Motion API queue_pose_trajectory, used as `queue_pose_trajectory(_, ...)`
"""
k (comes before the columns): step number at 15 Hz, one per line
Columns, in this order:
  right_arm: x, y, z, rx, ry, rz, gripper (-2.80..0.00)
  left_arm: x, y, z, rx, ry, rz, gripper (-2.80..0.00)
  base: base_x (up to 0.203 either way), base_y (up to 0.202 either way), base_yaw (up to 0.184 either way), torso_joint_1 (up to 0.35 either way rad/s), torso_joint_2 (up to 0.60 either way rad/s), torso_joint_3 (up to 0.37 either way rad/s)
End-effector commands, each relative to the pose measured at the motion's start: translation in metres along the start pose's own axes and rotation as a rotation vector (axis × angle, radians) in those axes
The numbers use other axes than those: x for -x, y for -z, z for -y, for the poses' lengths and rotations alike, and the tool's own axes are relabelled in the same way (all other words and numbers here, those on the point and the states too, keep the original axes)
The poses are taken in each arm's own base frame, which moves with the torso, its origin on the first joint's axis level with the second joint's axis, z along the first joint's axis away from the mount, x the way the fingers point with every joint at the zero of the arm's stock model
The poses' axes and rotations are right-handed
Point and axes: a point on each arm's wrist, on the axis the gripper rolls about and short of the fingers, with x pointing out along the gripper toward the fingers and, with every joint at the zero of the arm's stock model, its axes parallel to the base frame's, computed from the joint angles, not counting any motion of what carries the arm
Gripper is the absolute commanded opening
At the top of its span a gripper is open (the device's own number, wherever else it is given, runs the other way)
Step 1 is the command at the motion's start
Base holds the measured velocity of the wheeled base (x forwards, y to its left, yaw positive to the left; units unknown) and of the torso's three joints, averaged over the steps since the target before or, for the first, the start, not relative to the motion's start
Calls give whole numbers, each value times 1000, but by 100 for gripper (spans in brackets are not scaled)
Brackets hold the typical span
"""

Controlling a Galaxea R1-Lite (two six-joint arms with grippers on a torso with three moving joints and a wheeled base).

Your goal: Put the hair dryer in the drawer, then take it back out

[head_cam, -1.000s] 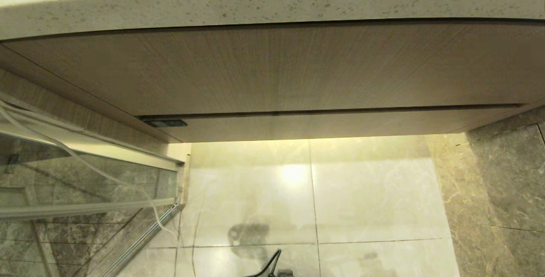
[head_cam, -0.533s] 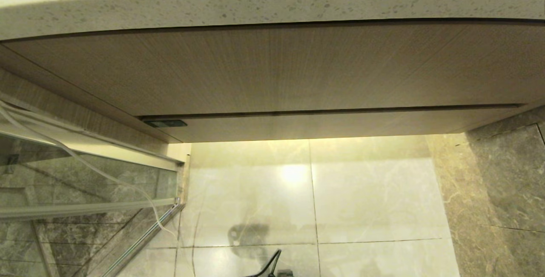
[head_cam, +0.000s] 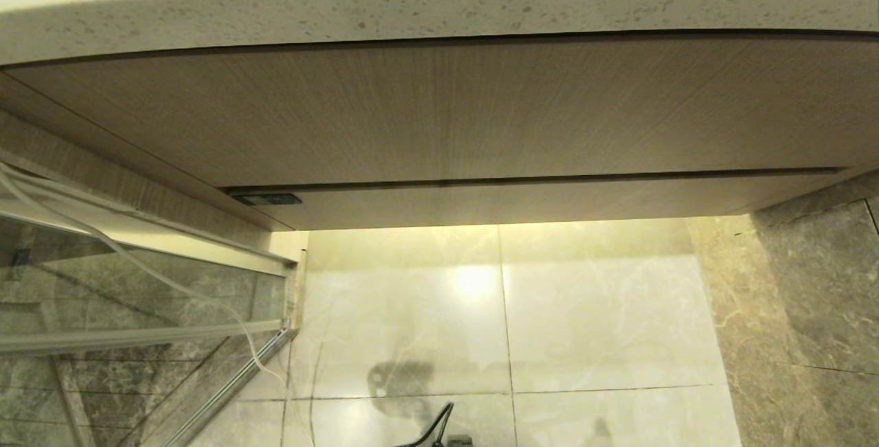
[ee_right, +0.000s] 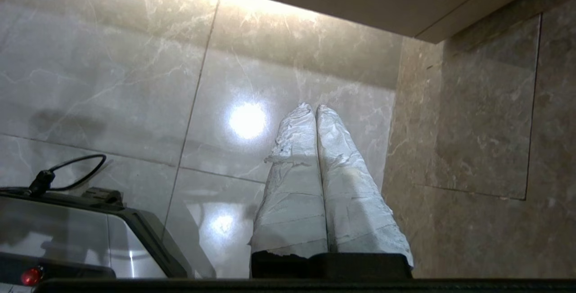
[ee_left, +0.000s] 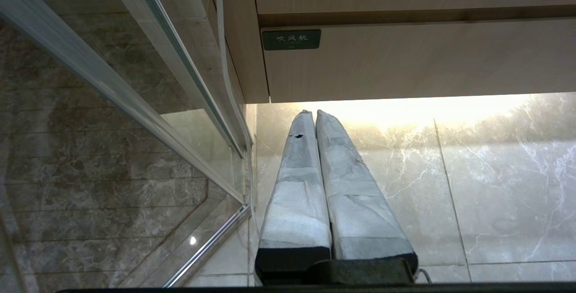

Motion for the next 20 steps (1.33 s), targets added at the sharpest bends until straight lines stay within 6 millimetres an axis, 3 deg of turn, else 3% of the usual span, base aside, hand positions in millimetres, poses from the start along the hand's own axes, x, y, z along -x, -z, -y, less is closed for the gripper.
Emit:
queue_pose_trajectory(1, 0, 1, 0, 2, -3, -7, -280, -1, 11, 0, 0, 0, -38, -280, 0, 0, 0, 0, 0, 0)
queue_pose_trajectory(7, -2, 1, 0, -61, 8, 37, -280, -1, 11, 0, 0, 0, -38, -280, 0, 0, 0, 0, 0, 0)
queue_pose_trajectory(10, 0, 3, -1, -171, -5, -17, -280, -1, 11, 0, 1, 0, -38, -280, 0, 0, 0, 0, 0, 0)
queue_pose_trajectory(20, 0, 5, -2, -185, -4, -43, -280, -1, 11, 0, 1, 0, -38, -280, 0, 0, 0, 0, 0, 0)
